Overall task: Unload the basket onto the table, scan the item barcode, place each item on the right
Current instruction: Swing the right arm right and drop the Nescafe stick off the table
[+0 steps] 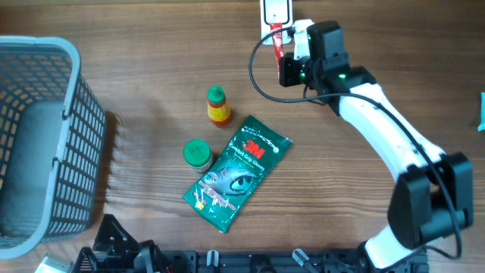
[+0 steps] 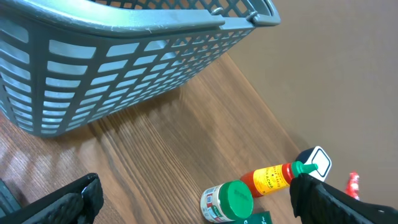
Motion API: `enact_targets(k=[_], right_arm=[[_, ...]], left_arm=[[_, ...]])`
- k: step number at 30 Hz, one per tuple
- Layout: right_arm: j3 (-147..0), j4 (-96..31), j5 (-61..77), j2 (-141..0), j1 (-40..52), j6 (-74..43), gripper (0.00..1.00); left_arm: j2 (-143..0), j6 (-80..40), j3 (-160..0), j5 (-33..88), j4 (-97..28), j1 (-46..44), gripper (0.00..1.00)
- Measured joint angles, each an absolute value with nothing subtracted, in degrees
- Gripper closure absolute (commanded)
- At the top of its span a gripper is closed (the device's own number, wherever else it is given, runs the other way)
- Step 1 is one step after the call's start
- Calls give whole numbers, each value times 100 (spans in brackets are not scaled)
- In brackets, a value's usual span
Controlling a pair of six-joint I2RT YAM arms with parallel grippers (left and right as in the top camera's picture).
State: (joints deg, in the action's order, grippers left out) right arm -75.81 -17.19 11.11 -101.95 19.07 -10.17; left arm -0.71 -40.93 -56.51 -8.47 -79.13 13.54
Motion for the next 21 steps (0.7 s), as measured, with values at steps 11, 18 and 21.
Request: enact_targets(k=[11, 18, 21], right_arm=[[-9657, -617, 779, -12556, 1874, -1444, 95], [-10366, -958, 722, -13270, 1505, -1881, 96], [-10366, -1009, 891, -13273, 1507, -1883, 95]], left_arm=[[-71, -4093, -5651, -845, -7909, 1354, 0], [-71, -4093, -5651, -845, -7913, 1354, 0], [-71, -4093, -5651, -845, -7911, 1354, 0]])
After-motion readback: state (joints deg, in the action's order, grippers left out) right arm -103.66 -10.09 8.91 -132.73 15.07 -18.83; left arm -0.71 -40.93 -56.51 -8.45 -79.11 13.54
